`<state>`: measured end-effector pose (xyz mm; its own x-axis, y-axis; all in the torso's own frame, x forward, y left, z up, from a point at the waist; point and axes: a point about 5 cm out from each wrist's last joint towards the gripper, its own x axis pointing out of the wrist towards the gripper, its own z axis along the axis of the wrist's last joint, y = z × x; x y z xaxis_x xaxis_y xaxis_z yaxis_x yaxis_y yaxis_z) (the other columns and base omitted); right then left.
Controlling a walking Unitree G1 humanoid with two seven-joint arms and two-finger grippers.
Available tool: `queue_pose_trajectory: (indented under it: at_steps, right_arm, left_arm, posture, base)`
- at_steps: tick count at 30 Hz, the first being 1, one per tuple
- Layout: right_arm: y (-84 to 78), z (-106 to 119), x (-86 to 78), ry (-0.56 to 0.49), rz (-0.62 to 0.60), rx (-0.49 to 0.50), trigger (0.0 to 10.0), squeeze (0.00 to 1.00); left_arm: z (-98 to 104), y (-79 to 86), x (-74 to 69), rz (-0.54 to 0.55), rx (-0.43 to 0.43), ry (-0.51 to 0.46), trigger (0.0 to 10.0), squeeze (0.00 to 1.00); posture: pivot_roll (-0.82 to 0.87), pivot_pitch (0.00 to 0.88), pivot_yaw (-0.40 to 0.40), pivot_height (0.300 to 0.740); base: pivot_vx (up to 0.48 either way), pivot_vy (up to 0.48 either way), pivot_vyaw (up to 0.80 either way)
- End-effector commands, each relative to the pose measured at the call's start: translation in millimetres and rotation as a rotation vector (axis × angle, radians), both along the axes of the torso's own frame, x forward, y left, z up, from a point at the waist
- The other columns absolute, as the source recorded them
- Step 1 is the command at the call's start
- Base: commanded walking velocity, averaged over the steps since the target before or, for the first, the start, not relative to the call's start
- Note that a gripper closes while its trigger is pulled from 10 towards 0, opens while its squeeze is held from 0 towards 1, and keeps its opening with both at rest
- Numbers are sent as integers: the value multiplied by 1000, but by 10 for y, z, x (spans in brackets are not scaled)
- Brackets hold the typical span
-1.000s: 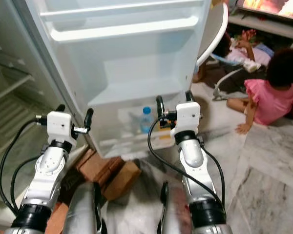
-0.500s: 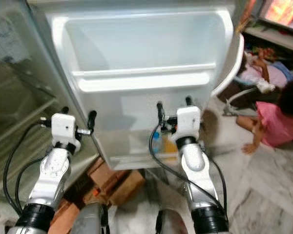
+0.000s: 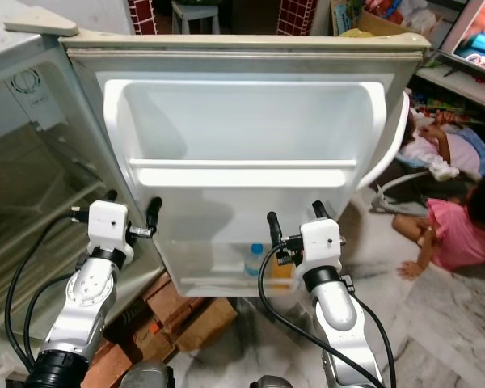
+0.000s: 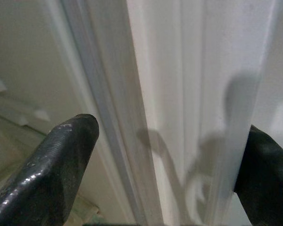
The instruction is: Restocking fridge
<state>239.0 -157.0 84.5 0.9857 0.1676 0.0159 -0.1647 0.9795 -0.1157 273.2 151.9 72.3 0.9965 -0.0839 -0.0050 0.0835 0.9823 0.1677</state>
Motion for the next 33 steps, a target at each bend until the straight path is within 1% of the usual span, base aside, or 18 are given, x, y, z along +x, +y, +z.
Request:
queue_pose_trajectory:
  at_steps: [1,5,7,9,12,23,29,33]
  right_arm:
    - [54,-8,-25,19,30,5,10000,0]
    - [94,-31,-36,38,70,10,10000,0]
    - [102,-21,-33,24,82,9,10000,0]
    - [162,10,-35,-3,130,-11,10000,0]
    - [224,24,-41,-7,145,0,10000,0]
    - [221,27,-35,-12,165,-2,10000,0]
    - [214,40,22,4,226,38,10000,0]
    - [209,44,33,4,227,38,10000,0]
  left_arm:
    - [38,97,-12,66,5,-13,10000,0]
    - [42,99,-8,83,7,-13,10000,0]
    - [41,105,-4,85,9,-11,10000,0]
    - [33,116,-2,85,17,-9,10000,0]
    - [38,109,-5,83,22,-10,10000,0]
    - [32,91,0,77,25,-9,10000,0]
    - [36,87,6,78,28,-12,10000,0]
    - [37,74,-2,72,44,-17,10000,0]
  posture:
    - [-16,0,-30,740]
    - [-10,0,-37,740]
    - [-10,0,-37,740]
    - [-10,0,-37,740]
    - [-17,0,-36,740]
    - [-22,0,-36,740]
    - [-19,0,-39,740]
    - [-16,0,-39,740]
  base:
    - [0,0,0]
    - [-150,-133,0]
    - [-300,-270,0]
    - [-304,-264,0]
    - [-289,-268,0]
    - [-285,-266,0]
    - [-252,-265,0]
    - [0,0,0]
